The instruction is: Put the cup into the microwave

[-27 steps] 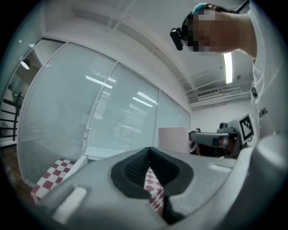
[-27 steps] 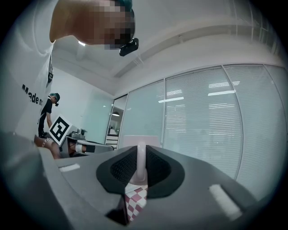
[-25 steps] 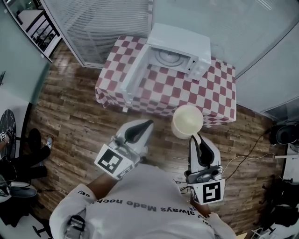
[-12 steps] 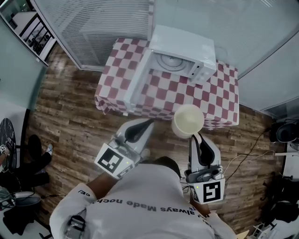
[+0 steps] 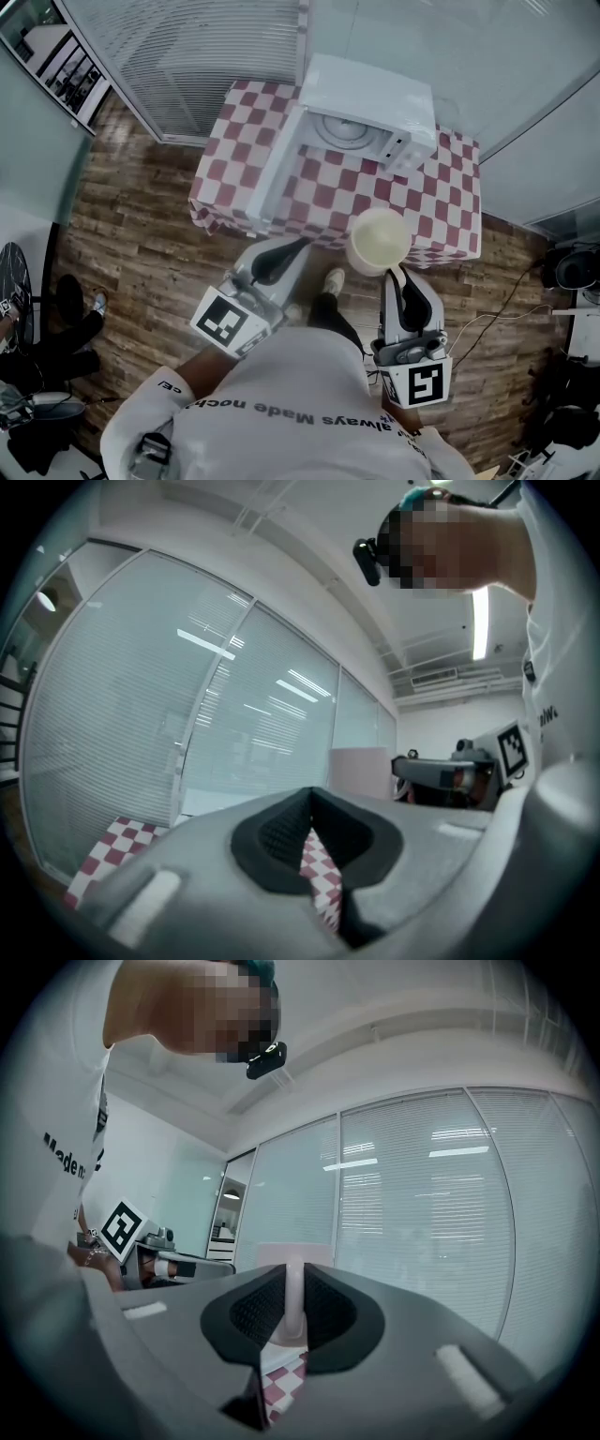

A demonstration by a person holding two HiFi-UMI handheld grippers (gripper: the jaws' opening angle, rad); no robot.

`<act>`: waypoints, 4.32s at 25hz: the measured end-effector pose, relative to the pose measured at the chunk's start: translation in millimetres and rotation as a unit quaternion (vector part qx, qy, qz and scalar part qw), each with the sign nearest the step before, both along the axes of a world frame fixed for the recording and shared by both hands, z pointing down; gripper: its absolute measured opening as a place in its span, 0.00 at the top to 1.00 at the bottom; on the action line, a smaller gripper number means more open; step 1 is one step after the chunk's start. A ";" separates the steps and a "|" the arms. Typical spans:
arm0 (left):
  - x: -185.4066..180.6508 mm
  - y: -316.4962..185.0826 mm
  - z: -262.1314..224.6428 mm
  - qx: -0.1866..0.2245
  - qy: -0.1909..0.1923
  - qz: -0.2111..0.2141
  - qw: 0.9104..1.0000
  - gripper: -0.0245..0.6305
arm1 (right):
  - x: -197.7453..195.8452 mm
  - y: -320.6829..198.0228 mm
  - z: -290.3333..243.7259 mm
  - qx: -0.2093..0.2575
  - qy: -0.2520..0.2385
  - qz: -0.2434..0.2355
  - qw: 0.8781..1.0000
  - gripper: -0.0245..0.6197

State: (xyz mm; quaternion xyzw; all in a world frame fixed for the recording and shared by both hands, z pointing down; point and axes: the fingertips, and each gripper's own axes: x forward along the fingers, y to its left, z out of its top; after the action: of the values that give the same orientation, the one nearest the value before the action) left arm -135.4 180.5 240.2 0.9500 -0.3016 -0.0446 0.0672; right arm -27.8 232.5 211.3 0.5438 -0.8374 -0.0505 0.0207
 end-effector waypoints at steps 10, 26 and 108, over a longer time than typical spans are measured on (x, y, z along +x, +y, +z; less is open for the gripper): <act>36.6 -46.8 -0.5 0.002 -0.002 0.005 1.000 0.96 | 35.4 -46.8 0.3 0.005 -0.005 0.003 1.000 0.90; 121.9 -156.7 -5.7 0.003 -0.008 -0.020 1.000 0.96 | 125.1 -159.1 -3.1 0.008 -0.013 -0.021 1.000 0.90; 142.8 -338.6 112.8 -0.069 -0.030 -0.012 0.997 0.96 | 140.0 -331.9 116.8 -0.075 -0.024 -0.022 0.997 0.90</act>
State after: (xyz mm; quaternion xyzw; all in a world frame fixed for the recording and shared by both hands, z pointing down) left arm 7.4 -158.1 353.0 0.9404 -0.3170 0.0041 0.1234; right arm 112.2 -99.4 328.1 0.5229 -0.8510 0.0253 0.0403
